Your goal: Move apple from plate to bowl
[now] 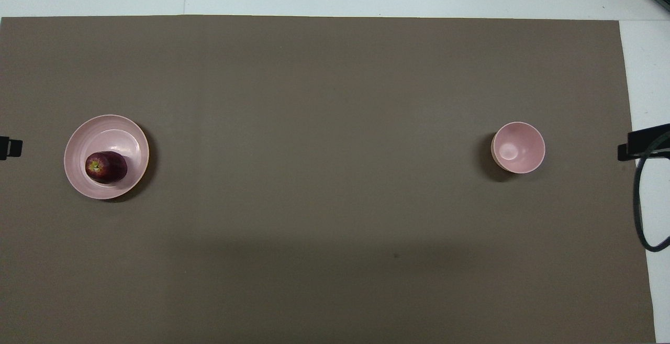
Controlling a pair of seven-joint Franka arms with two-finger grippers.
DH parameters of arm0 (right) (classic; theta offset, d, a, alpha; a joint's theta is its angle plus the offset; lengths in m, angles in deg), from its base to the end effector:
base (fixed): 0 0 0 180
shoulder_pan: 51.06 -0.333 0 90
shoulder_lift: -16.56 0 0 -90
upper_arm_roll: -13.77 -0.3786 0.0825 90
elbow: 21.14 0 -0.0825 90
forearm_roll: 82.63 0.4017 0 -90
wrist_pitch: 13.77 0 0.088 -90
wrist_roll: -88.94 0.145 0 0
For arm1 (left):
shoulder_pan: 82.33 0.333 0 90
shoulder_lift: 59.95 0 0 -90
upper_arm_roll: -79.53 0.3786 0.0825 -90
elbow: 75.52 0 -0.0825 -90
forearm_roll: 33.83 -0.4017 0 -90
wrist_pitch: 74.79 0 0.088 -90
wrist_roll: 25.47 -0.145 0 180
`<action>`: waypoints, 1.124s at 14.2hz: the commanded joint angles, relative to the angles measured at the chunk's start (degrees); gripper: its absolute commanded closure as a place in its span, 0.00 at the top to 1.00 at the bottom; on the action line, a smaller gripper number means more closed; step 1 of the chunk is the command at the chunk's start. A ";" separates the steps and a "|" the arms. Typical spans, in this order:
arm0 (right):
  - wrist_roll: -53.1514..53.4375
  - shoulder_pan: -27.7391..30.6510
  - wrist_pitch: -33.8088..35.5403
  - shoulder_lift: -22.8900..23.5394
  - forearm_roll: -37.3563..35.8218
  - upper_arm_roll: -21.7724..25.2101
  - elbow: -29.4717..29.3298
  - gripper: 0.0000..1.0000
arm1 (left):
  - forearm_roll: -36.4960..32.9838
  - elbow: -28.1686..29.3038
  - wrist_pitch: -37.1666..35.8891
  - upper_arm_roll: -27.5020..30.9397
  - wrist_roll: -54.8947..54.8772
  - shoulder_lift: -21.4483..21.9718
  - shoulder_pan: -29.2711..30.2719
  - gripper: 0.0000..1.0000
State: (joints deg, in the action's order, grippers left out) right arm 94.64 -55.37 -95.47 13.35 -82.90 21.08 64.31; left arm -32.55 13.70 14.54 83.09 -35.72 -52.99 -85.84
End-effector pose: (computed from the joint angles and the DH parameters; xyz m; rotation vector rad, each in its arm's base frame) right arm 0.5339 -0.0313 0.7055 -3.1302 0.2388 0.0156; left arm 0.5282 -0.0001 0.7215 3.1042 -0.2796 0.1956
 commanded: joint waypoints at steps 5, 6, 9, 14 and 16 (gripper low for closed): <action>0.27 0.00 -0.22 -0.48 1.59 0.24 0.51 1.00 | 0.56 1.66 -0.12 0.32 0.49 1.12 -0.09 1.00; 0.27 0.00 -0.22 -0.48 1.59 0.16 0.51 1.00 | 0.56 1.66 -0.21 0.32 0.58 1.12 0.09 1.00; 0.27 0.00 -0.22 -0.48 1.59 0.15 0.51 1.00 | 0.56 1.74 -2.93 0.49 0.41 1.38 0.44 1.00; 0.27 0.00 -0.22 -0.48 1.59 0.15 0.51 1.00 | 0.47 2.70 -1.89 0.49 -0.47 1.82 1.49 1.00; 0.27 0.00 -0.22 -0.48 1.59 0.15 0.51 1.00 | 0.39 2.71 -0.39 0.49 -0.47 1.74 3.50 1.00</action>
State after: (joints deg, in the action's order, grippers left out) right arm 94.64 -55.37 -95.47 13.35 -82.90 21.08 64.31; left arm -32.55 14.14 12.19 84.01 -35.65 -52.88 -84.91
